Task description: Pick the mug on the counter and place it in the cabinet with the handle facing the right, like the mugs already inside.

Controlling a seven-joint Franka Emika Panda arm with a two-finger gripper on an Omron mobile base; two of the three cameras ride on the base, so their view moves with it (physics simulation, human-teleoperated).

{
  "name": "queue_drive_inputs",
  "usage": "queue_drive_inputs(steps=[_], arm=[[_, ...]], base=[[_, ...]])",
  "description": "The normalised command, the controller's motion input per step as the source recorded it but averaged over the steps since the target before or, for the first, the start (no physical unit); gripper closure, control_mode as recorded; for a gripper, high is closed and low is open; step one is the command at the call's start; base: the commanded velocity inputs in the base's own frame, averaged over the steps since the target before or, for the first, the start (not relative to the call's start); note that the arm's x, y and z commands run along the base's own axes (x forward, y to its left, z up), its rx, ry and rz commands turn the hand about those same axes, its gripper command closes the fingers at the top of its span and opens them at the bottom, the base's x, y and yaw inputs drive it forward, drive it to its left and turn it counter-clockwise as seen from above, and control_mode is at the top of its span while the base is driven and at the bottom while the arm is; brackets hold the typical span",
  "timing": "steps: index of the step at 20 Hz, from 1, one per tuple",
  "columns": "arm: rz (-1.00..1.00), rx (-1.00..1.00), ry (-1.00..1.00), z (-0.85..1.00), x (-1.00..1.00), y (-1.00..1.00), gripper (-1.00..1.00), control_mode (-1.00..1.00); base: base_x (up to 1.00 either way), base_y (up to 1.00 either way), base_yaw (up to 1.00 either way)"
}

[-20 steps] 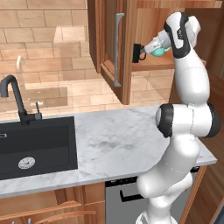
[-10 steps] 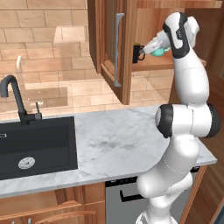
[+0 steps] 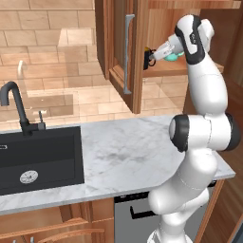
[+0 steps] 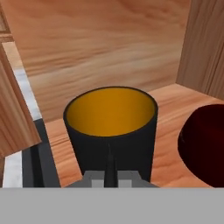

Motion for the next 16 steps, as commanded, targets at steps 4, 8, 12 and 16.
queue_drive_inputs(steps=[4, 8, 12, 16], arm=[[0.00, -0.03, -0.04, -0.20, 0.00, 0.09, 1.00, -1.00], [0.00, -0.04, -0.05, -0.23, 0.00, 0.04, 1.00, -1.00], [0.00, -0.04, -0.05, -0.27, 0.05, 0.00, 1.00, -1.00], [0.00, -0.04, -0.07, -0.30, 0.12, 0.00, 1.00, -1.00]], base=[[0.00, 0.00, 0.00], [0.00, 0.00, 0.00], [0.00, 0.00, 0.00], [0.00, 0.00, 0.00]])
